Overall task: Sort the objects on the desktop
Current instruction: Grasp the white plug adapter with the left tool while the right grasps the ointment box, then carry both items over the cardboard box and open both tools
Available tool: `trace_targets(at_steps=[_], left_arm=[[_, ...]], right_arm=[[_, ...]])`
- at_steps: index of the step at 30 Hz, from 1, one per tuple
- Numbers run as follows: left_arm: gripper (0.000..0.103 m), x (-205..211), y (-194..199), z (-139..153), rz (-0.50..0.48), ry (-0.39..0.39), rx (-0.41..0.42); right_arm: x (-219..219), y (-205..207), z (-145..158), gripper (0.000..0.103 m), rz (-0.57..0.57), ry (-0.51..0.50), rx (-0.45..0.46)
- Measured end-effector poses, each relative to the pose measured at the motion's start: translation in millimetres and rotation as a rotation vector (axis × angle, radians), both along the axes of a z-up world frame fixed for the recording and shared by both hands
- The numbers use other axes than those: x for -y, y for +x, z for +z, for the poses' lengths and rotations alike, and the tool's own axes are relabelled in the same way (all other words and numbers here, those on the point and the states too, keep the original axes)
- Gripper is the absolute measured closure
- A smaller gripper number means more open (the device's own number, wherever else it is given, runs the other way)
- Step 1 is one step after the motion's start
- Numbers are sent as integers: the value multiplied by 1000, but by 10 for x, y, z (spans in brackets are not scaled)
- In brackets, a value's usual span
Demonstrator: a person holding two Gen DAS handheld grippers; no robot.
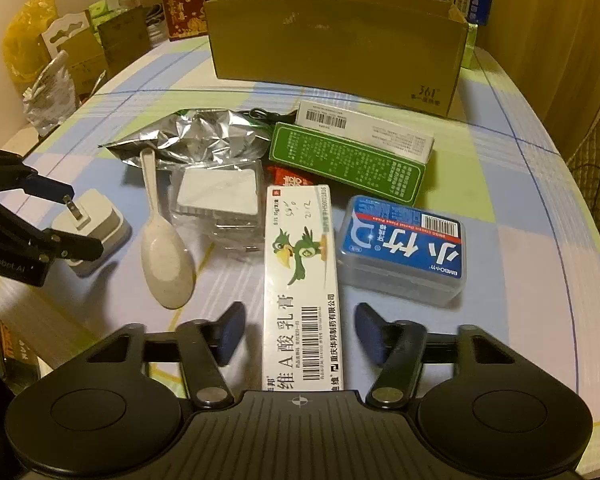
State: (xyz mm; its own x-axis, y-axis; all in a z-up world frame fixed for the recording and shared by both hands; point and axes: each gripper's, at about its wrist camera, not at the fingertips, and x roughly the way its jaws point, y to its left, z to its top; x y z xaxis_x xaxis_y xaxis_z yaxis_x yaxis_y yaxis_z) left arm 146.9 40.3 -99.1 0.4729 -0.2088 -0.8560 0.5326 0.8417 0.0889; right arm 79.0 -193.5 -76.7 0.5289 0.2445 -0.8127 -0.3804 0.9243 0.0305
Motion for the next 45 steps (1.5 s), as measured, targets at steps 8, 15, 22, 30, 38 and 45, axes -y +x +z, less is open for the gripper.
trace_targets(at_steps=[8,15,22,30,38,45], left_arm=[[43,63,15,-36,-4,17,-4],[43,17,-29,101,29,17,8],[43,-3,-72,395,60,-7,39],[43,179,316,1001,95,-61,100],[43,587,1191,1510,116,-122,189],[43,889,1978,1688,125,-149,240]], right_arm=[[0,17,-11,67,9,-8,-6],[48,-46,142,67,-5,26,20],[83,-150,395,68,-11,61,67],[121,234,925,67,-26,111,131],[216,1235,1492,67,-54,128,208],[198,2177,1727,67,-69,152,230]])
